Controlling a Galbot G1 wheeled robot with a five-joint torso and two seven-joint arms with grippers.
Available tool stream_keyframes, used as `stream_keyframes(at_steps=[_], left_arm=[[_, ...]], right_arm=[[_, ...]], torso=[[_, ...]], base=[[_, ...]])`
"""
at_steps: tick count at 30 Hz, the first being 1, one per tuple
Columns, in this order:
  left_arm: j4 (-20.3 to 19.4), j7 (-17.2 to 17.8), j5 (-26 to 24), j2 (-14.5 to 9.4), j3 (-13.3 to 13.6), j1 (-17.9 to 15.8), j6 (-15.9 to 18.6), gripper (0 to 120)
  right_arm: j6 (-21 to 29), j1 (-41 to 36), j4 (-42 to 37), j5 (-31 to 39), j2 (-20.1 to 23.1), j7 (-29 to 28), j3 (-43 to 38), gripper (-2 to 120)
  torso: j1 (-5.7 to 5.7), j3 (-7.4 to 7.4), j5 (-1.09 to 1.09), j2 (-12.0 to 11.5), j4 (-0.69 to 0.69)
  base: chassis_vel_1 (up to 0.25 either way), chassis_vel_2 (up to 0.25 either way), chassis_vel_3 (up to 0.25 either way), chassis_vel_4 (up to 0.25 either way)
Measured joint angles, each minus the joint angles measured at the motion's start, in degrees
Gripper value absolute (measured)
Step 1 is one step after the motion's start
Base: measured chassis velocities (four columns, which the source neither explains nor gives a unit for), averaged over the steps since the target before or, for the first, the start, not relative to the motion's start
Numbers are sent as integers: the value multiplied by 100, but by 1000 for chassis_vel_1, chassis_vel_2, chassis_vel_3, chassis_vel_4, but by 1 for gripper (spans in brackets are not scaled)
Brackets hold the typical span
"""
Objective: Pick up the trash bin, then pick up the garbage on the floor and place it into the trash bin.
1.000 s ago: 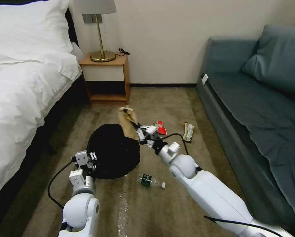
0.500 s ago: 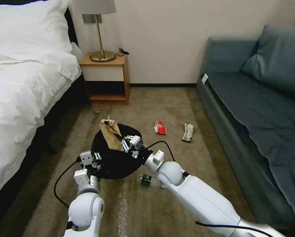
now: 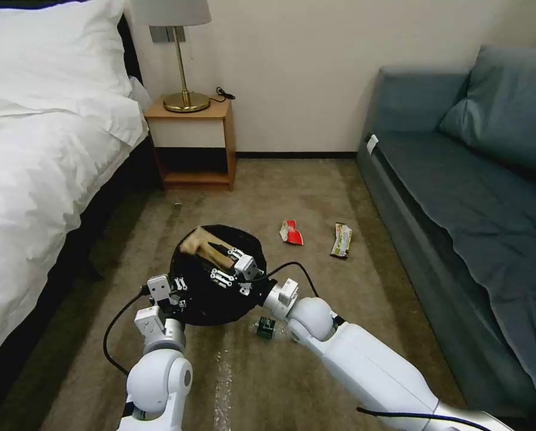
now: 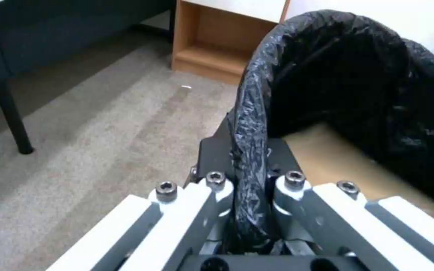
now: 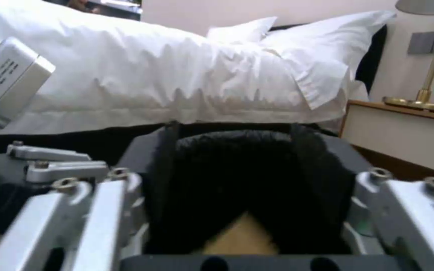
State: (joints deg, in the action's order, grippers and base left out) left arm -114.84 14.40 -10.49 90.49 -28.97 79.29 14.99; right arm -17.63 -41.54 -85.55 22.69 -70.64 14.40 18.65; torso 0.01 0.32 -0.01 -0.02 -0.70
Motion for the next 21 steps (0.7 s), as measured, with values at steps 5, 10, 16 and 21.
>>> stream_keyframes(at_steps=[5, 10, 16, 21], left_arm=[[1, 2, 13, 0, 0, -2, 0, 4], [4, 0, 155, -2, -30, 8, -8, 4], [18, -3, 335, -12, -88, 20, -58, 4], [-1, -5, 389, -56, -156, 33, -78, 4]], right_arm=[[0, -13, 2, -23, -2, 23, -16, 77], [2, 46, -16, -63, -42, 40, -209, 98], [193, 215, 64, -327, -211, -270, -920, 100], [510, 175, 351, -1113, -222, -551, -1862, 100]], torso=[[0, 0, 0, 0, 1], [0, 0, 0, 0, 0], [0, 0, 0, 0, 2], [0, 0, 0, 0, 1]], base=[[0, 0, 0, 0], [0, 0, 0, 0], [0, 0, 0, 0], [0, 0, 0, 0]])
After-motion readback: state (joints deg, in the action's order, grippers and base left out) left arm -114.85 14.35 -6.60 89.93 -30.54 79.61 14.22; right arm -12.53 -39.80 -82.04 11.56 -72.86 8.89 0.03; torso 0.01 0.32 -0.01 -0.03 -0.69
